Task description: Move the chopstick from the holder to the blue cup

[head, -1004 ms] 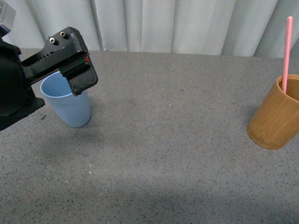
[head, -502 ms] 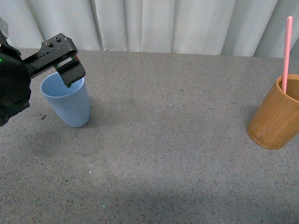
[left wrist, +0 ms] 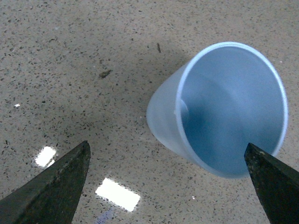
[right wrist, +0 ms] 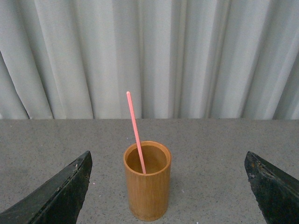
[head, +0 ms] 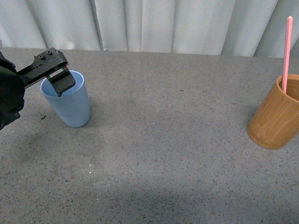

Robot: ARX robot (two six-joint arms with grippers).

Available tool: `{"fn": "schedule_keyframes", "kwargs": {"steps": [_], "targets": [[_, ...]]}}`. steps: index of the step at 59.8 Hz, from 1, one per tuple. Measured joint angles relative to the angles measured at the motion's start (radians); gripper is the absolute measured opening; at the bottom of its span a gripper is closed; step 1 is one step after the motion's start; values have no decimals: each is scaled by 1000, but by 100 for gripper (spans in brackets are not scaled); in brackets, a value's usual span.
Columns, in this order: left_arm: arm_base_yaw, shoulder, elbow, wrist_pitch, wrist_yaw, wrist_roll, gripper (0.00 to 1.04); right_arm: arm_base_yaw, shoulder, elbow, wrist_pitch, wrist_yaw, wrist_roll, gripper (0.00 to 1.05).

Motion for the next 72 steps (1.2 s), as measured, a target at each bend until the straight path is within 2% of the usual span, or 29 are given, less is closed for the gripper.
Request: {"fn": "schedule_keyframes", "kwargs": {"steps": [30,59,72], "targets": [[38,46,28,-3,0,3,98,0,0,0,0,0,0,95],[34,101,49,-12,-20,3,98,0,0,0,0,0,0,95],[24,104,50,24,-21,7,65,0,0,0,0,0,0,95]]}}
